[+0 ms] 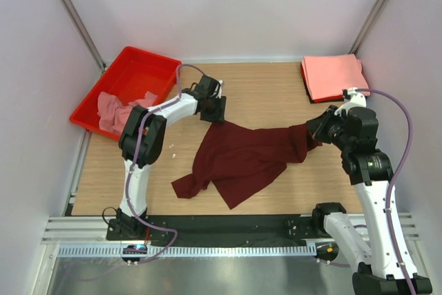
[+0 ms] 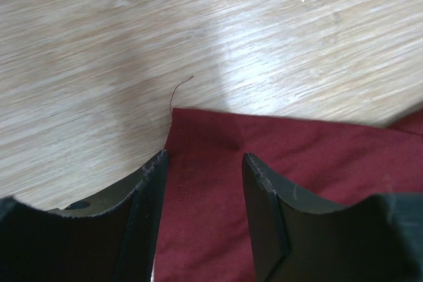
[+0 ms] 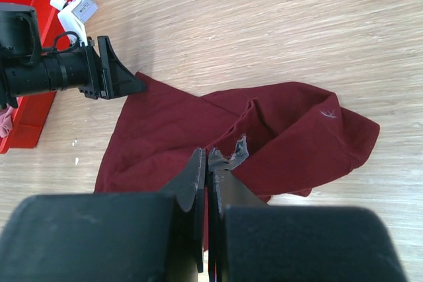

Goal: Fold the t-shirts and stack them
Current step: Flatten the tshirt out

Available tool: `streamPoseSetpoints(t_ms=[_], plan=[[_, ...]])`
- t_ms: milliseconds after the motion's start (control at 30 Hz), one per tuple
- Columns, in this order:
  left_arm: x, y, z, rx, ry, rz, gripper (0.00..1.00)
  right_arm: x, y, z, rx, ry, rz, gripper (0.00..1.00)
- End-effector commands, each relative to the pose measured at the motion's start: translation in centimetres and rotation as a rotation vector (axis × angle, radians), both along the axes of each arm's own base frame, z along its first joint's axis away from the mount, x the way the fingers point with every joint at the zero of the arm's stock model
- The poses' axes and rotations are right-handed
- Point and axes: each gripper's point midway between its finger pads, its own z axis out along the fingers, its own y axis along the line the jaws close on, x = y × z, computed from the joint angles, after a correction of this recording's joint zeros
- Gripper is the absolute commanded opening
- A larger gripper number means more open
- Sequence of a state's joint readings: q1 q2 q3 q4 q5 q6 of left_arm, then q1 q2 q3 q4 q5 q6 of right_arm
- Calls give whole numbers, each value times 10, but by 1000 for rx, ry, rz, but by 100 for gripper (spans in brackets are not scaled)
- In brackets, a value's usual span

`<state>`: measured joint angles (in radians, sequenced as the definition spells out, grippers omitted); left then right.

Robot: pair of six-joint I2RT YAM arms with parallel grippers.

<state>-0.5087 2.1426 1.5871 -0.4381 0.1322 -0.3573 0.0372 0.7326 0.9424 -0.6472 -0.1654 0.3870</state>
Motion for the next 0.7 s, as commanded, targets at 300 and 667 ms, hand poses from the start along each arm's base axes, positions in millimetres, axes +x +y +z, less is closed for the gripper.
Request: streamPoseSetpoints(t_ms=[300,667], plan=[[24,6,17,52,-92,13,52,3,1,16,-6,-84,12,1],[21,5,-1,58,-62,-4,50,4,2,11,-13,-80,16,1]])
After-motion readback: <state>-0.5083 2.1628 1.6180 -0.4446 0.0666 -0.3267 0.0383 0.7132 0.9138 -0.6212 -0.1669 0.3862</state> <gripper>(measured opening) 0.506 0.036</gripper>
